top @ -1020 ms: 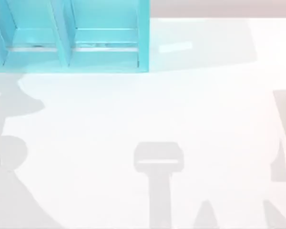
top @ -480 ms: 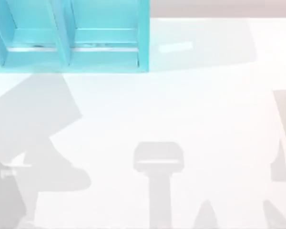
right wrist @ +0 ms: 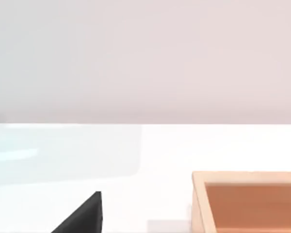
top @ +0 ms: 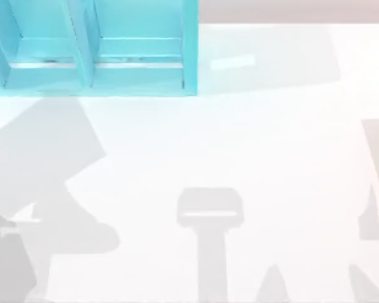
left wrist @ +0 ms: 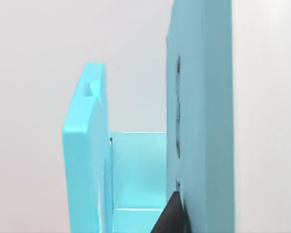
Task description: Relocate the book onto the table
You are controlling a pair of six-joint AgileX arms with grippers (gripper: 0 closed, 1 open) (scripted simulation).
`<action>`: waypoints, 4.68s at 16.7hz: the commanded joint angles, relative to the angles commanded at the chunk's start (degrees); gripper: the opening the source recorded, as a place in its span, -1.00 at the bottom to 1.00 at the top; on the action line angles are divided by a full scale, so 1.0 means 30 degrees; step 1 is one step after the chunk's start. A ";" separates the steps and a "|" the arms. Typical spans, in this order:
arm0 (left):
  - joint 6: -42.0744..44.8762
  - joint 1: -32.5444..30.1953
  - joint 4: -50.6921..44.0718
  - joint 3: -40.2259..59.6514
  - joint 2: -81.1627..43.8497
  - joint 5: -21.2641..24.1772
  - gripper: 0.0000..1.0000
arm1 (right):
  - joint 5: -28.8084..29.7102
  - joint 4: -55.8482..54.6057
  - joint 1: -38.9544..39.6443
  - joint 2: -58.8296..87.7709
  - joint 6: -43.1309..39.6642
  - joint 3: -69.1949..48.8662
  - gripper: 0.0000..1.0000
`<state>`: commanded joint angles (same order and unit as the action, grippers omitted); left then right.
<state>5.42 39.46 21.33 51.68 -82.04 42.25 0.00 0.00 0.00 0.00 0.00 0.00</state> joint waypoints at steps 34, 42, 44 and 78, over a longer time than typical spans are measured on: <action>-5.4862 -3.8801 -1.5982 0.3452 -0.9107 -3.8101 -1.00 | 0.0000 0.0000 0.0000 0.0000 0.0000 0.0000 1.00; -5.5919 -3.9605 -1.6180 0.3623 -0.9398 -3.8810 -1.00 | 0.0000 0.0000 0.0000 0.0000 0.0000 0.0000 1.00; -5.6170 -3.9681 -1.6433 0.3714 -0.9438 -3.8870 -1.00 | 0.0000 0.0000 0.0000 0.0000 0.0000 0.0000 1.00; -5.6883 -3.9847 -1.5117 0.3070 -1.0838 -3.8896 1.00 | 0.0000 0.0000 0.0000 0.0000 0.0000 0.0000 1.00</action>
<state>-165.23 -80.08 -24.02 60.89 -114.55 -74.44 0.00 0.00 0.00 0.00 0.00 0.00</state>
